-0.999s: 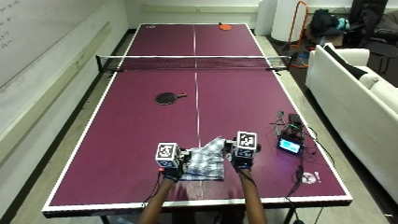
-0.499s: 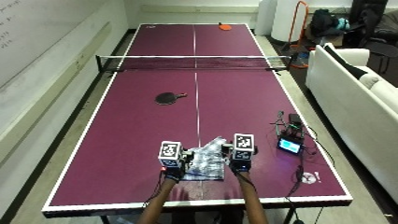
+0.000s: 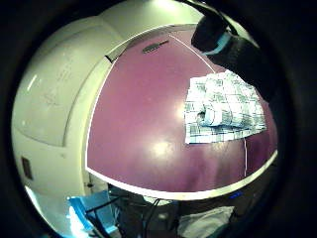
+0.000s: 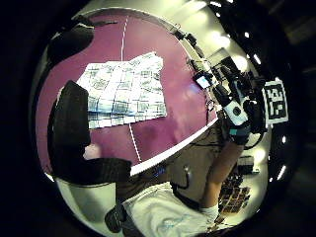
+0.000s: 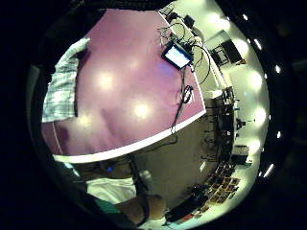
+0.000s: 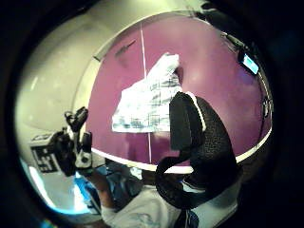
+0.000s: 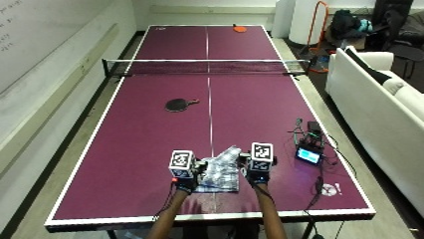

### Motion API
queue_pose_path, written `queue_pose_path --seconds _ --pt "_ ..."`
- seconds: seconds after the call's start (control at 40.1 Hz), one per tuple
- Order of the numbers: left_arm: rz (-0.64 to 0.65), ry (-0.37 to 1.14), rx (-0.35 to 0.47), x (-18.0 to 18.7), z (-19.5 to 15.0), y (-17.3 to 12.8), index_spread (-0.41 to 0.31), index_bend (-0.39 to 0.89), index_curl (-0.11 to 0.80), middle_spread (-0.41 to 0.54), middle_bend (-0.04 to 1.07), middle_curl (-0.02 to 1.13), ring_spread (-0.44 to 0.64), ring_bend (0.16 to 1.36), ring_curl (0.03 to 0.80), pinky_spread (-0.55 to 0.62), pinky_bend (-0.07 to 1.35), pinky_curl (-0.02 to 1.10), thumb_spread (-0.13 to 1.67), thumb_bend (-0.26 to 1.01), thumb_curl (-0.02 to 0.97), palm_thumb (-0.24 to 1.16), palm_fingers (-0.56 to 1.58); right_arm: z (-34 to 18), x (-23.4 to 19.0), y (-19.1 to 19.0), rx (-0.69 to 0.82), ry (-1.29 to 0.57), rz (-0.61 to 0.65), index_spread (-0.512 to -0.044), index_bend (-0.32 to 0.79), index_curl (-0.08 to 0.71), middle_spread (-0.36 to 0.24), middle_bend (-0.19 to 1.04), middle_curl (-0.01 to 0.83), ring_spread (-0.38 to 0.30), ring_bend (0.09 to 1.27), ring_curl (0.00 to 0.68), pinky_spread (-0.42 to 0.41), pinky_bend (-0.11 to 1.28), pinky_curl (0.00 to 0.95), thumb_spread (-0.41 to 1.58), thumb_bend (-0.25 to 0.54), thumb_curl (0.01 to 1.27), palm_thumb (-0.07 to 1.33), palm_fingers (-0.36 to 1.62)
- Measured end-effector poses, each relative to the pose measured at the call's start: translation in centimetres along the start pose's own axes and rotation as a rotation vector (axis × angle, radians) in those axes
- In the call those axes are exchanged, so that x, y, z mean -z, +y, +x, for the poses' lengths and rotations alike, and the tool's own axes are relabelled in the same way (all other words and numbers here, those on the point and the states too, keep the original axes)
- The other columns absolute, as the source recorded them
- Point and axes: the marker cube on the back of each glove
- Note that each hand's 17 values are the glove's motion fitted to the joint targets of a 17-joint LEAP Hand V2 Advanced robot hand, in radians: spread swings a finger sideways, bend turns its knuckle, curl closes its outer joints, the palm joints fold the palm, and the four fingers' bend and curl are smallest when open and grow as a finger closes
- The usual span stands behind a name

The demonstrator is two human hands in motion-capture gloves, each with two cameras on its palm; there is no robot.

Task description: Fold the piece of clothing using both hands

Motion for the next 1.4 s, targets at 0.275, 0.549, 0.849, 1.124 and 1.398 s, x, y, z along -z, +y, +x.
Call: queue_pose_path --seconds 0.275,0.549,0.849,1.124,1.398 --pt "-0.113 0.063 0.002 -1.4 0.4 1.3 -0.154 0.16 0.380 -0.120 0.17 0.35 0.03 0.50 0.340 0.34 0.19 0.33 1.48 0.13 0.310 0.40 0.62 -0.3 -0.1 0.1 -0.004 0.008 -0.014 -0.381 0.15 0.301 -0.089 0.18 0.362 0.027 0.25 0.298 0.231 0.34 0.330 1.31 -0.012 0.30 0.60 0.39" --pt "-0.115 0.070 0.006 -0.8 0.7 1.6 -0.158 0.16 0.382 -0.120 0.17 0.34 0.03 0.50 0.341 0.34 0.18 0.32 1.48 0.12 0.313 0.41 0.62 -0.2 -0.2 0.2 -0.004 0.014 -0.019 -0.381 0.15 0.305 -0.082 0.18 0.352 0.038 0.24 0.298 0.232 0.34 0.338 1.31 -0.014 0.30 0.60 0.38" --pt "-0.126 0.064 0.003 -0.7 1.1 1.7 -0.161 0.16 0.382 -0.120 0.17 0.34 0.03 0.50 0.341 0.34 0.18 0.32 1.48 0.10 0.314 0.41 0.62 0.0 -0.7 -0.1 -0.007 -0.004 -0.013 -0.380 0.15 0.310 -0.075 0.18 0.345 0.044 0.25 0.300 0.232 0.34 0.343 1.31 -0.013 0.30 0.60 0.37" --pt "-0.110 0.067 -0.011 -0.2 1.5 1.6 -0.162 0.16 0.382 -0.118 0.17 0.34 0.03 0.50 0.342 0.34 0.18 0.32 1.49 0.09 0.315 0.42 0.62 0.1 0.4 0.6 -0.014 -0.019 -0.005 -0.380 0.16 0.313 -0.073 0.18 0.338 0.046 0.24 0.300 0.233 0.35 0.352 1.31 -0.012 0.30 0.60 0.37" --pt "-0.098 0.082 -0.023 0.3 2.2 1.6 -0.162 0.16 0.382 -0.118 0.17 0.34 0.03 0.50 0.342 0.34 0.18 0.32 1.49 0.08 0.315 0.42 0.62 0.4 0.6 0.5 -0.009 -0.026 0.011 -0.380 0.16 0.317 -0.070 0.18 0.333 0.046 0.24 0.301 0.232 0.36 0.356 1.31 -0.012 0.30 0.60 0.37"
